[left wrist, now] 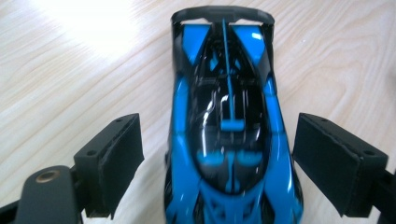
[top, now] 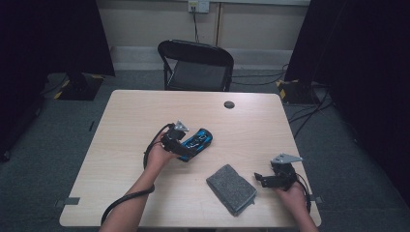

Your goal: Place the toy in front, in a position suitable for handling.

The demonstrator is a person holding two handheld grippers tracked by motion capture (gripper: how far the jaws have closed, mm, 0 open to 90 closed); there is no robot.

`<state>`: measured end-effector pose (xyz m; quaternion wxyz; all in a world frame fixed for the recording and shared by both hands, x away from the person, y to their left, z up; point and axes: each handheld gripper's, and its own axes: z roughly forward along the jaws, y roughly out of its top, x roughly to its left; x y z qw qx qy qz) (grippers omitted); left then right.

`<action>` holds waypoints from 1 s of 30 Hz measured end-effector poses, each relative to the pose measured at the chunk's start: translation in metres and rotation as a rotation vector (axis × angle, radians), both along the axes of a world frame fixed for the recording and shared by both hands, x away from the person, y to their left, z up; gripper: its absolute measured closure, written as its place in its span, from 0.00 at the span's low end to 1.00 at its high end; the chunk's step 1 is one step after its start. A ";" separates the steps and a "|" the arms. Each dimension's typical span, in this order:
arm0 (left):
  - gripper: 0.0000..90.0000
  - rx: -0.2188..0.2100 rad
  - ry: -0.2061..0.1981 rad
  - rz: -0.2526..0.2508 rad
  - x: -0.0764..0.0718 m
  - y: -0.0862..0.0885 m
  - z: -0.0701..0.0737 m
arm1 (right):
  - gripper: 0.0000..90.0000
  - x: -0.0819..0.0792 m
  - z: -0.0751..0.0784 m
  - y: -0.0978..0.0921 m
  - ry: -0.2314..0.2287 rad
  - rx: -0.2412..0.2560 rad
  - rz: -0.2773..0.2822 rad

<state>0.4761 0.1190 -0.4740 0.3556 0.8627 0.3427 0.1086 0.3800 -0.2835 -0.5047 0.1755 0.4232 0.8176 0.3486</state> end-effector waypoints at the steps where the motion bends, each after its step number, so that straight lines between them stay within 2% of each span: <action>1: 0.16 -0.008 -0.017 -0.006 -0.004 0.005 0.001 | 0.12 0.000 0.000 0.000 0.000 -0.001 0.000; 7: 0.14 -0.014 -0.023 -0.019 -0.014 0.011 -0.002 | 0.12 0.000 0.000 0.000 0.000 -0.001 0.000; 13: 0.14 -0.019 -0.030 -0.015 -0.023 0.014 -0.012 | 0.12 0.000 0.000 0.000 0.000 0.000 -0.002; 17: 0.14 -0.034 -0.015 -0.006 -0.022 0.013 -0.024 | 0.12 0.000 0.000 0.000 0.000 0.000 -0.002; 20: 0.14 -0.023 -0.031 0.004 -0.021 0.015 -0.028 | 0.12 0.000 0.000 0.000 -0.001 -0.001 -0.002; 22: 0.15 -0.035 -0.029 0.008 -0.021 0.015 -0.030 | 0.12 0.000 0.000 0.000 -0.001 -0.001 -0.002; 23: 0.15 -0.045 -0.041 0.000 -0.022 0.017 -0.031 | 0.12 0.000 0.000 0.000 0.000 0.000 -0.002; 26: 0.15 -0.043 -0.048 0.000 -0.023 0.017 -0.032 | 0.12 0.000 0.000 0.000 0.000 0.000 -0.002; 27: 0.15 -0.019 -0.064 -0.006 -0.024 0.016 -0.032 | 0.12 0.000 0.000 0.000 0.000 0.000 -0.002; 30: 0.14 -0.017 -0.064 -0.024 -0.025 0.014 -0.032 | 0.12 0.000 0.000 0.000 0.000 0.000 -0.002</action>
